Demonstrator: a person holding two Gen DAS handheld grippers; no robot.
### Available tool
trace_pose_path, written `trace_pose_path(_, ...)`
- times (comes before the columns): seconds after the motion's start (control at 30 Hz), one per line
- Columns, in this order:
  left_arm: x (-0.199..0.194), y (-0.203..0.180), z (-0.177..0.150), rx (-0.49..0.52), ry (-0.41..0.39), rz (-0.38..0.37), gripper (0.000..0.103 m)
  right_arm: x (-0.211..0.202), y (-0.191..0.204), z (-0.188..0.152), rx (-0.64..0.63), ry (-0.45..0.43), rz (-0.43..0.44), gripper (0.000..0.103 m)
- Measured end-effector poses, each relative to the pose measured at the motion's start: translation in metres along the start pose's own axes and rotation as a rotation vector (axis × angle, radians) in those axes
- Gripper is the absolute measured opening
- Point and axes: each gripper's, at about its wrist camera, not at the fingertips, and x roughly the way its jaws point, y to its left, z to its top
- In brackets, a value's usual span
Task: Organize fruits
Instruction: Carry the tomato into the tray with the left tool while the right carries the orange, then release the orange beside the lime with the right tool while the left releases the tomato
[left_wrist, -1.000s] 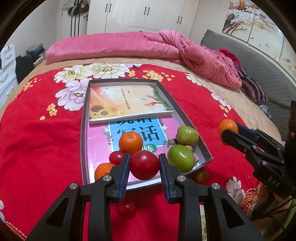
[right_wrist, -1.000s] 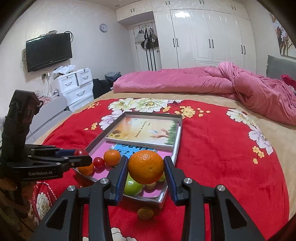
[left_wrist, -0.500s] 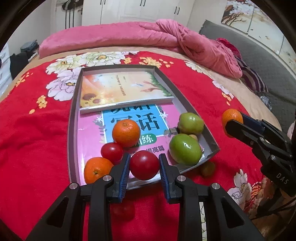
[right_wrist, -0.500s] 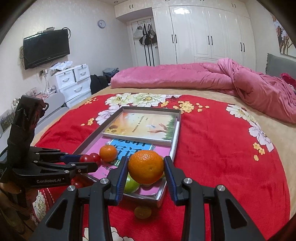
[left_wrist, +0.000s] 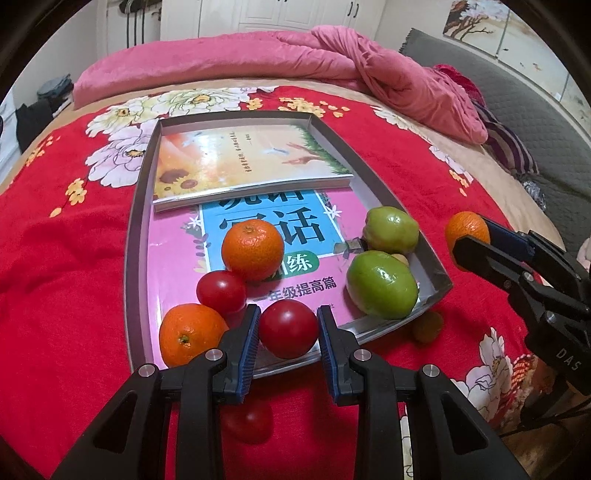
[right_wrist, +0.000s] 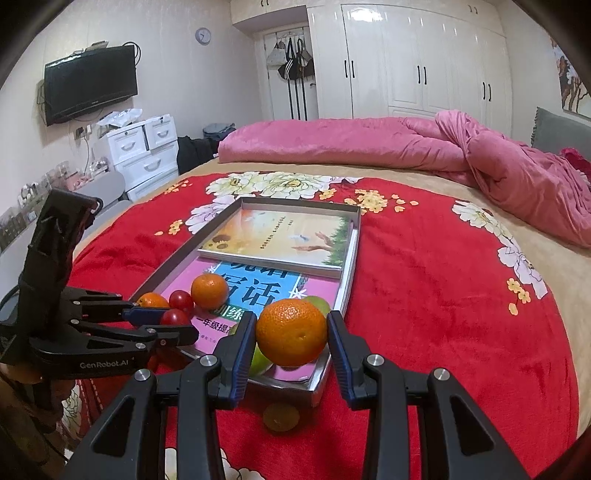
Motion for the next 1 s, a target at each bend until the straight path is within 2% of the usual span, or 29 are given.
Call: trace_pose_path(1.0, 0.001, 0.0, 0.0, 0.001, 0.0, 0.002, 0.032, 0.026, 0.007, -0.013, -0.04, 0.097, -0.011, 0.039)
